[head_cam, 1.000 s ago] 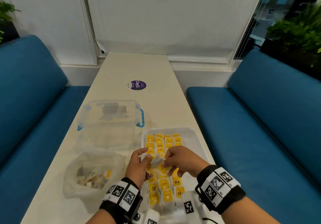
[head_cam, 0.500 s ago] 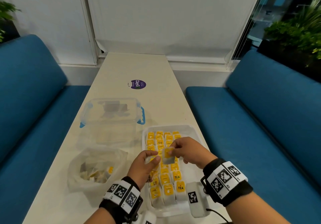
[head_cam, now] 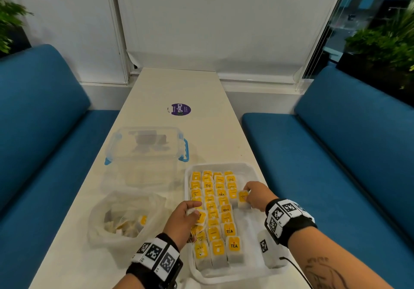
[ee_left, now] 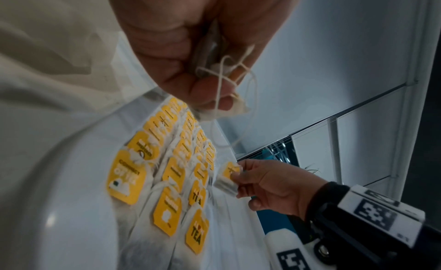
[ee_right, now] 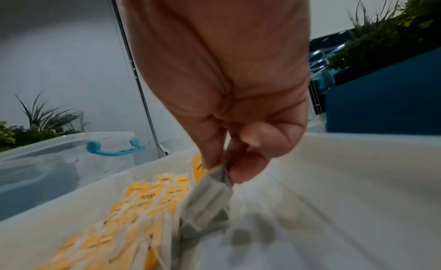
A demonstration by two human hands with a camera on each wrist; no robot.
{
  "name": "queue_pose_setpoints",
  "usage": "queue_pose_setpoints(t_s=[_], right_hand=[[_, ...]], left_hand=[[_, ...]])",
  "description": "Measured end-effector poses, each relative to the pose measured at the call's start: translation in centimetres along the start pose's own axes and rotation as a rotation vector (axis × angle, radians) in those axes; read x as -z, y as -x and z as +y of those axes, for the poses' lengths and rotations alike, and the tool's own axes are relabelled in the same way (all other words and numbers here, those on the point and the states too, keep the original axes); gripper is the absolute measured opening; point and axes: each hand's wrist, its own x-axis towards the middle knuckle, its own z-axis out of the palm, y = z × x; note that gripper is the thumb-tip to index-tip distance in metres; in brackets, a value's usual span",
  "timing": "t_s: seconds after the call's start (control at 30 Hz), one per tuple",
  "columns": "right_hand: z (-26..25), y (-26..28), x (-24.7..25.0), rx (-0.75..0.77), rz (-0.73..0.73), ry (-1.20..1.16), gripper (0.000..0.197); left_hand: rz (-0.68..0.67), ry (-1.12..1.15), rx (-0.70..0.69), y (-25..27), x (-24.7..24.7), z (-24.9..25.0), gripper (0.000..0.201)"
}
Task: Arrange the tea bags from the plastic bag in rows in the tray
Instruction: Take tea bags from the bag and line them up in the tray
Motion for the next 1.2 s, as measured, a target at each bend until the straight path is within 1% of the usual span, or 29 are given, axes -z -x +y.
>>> queue_pose_setpoints(t_s=[0.1,0.33,0.47,0.53,0.67,0.77,0.87,0.93,1.0,1.07,1.1,1.2], right_hand=[[-0.1,-0.6,-0.5,0.023,-0.067,0.050,0.031],[-0.9,-2.2,-1.0,-0.004,-0.174,0.205,0.019],[-1.0,-3.0,-1.2,-0.034,-0.192,0.168,0.022],[-1.0,-3.5,-1.4,-0.070,-0.205,0.150,0.029],[-1.1,-4.2,-1.5,-0.142,-0.270,0.144,0.028],[-0.9,-4.5,-1.9,-0.159,-0.218,0.146,0.032],[-0.6,-4.4,-1.9,-0.117,-0.130,0.197,0.034],[-0.6,-4.0,-1.3,-0.088,-0.098,0.097,0.030],[-0.8,-3.3,-0.4,-0.059,-0.079,-0.024,0.032],[-1.4,-2.1,0.6,-0.001,-0.057,-0.148,0.025],[-1.9,-1.3,1.0,0.041,-0.064,-0.206,0.024],[-3.5,1.1,1.3,0.163,-0.159,-0.334,0.033]], left_hand=[[0.004,-0.003,0.004,-0.2,-0.1,0.2,0.020],[0.007,-0.009,0.024,-1.0,-0.4,0.6,0.021],[0.008,-0.003,0.028,-1.4,-0.3,0.6,0.021],[0.011,0.005,0.031,-1.5,-0.2,0.6,0.020],[0.010,0.014,0.031,-1.8,-0.2,0.7,0.019],[0.013,0.019,0.031,-2.0,-0.2,0.7,0.018],[0.018,0.016,0.032,-2.3,-0.2,0.8,0.017],[0.019,0.019,0.027,-2.5,-0.3,0.9,0.016],[0.025,0.022,0.024,-2.7,-0.4,1.1,0.016],[0.039,-0.002,0.017,-2.9,-0.5,1.3,0.018],[0.048,-0.014,0.011,-3.0,-0.6,1.4,0.019],[0.075,-0.020,-0.001,-2.9,-1.0,2.0,0.021]])
